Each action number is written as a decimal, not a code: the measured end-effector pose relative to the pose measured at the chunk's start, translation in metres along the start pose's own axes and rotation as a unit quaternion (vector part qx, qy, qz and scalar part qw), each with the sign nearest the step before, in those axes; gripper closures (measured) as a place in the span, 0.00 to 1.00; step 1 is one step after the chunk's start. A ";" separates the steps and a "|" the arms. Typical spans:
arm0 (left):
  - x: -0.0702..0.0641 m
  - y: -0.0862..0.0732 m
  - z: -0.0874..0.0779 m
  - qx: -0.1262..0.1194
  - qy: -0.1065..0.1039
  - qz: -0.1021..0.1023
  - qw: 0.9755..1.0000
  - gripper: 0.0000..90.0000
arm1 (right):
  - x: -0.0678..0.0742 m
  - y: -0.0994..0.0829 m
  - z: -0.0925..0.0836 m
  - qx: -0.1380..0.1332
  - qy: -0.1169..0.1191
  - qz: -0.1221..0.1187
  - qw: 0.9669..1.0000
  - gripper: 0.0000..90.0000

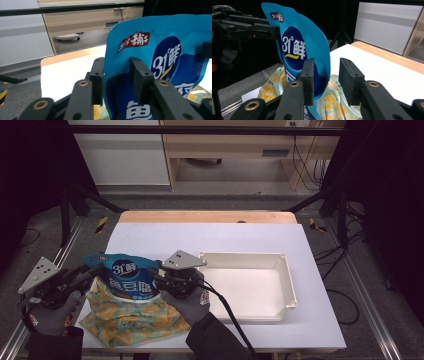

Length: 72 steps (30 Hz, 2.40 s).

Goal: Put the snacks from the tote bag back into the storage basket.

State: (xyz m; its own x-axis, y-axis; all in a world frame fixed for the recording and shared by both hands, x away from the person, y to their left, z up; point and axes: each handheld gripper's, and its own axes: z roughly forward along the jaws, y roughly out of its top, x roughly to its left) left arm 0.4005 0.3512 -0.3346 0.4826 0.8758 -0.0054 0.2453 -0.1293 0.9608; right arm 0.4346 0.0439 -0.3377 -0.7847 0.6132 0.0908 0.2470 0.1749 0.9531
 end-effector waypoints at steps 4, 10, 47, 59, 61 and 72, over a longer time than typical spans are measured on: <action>0.001 -0.001 -0.001 0.001 0.001 -0.007 1.000 0.81 | 0.002 0.001 0.003 0.001 0.000 -0.001 1.000 0.81; -0.002 -0.001 -0.002 0.006 0.009 -0.005 1.000 0.96 | 0.005 0.003 0.008 0.008 -0.006 -0.005 1.000 0.93; -0.012 0.017 -0.019 -0.029 0.011 0.003 1.000 1.00 | 0.004 0.026 0.000 -0.012 -0.019 -0.017 1.000 0.99; -0.015 0.041 -0.029 -0.046 0.014 0.015 0.999 1.00 | 0.006 0.047 -0.007 -0.030 -0.021 -0.029 0.999 0.99; -0.014 0.045 -0.030 -0.050 0.014 0.015 0.999 1.00 | 0.007 0.052 -0.009 -0.033 -0.021 -0.034 0.999 0.99; -0.017 0.068 -0.046 -0.071 0.021 0.022 0.997 1.00 | 0.015 0.078 -0.019 -0.048 -0.018 -0.052 0.997 0.99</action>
State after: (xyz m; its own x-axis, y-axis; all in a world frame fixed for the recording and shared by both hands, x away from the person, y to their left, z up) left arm 0.3705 0.3491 -0.2569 0.4546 0.8895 0.0460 0.1019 -0.1032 0.9894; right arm 0.4318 0.0521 -0.2568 -0.7821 0.6228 -0.0185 0.1079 0.1647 0.9804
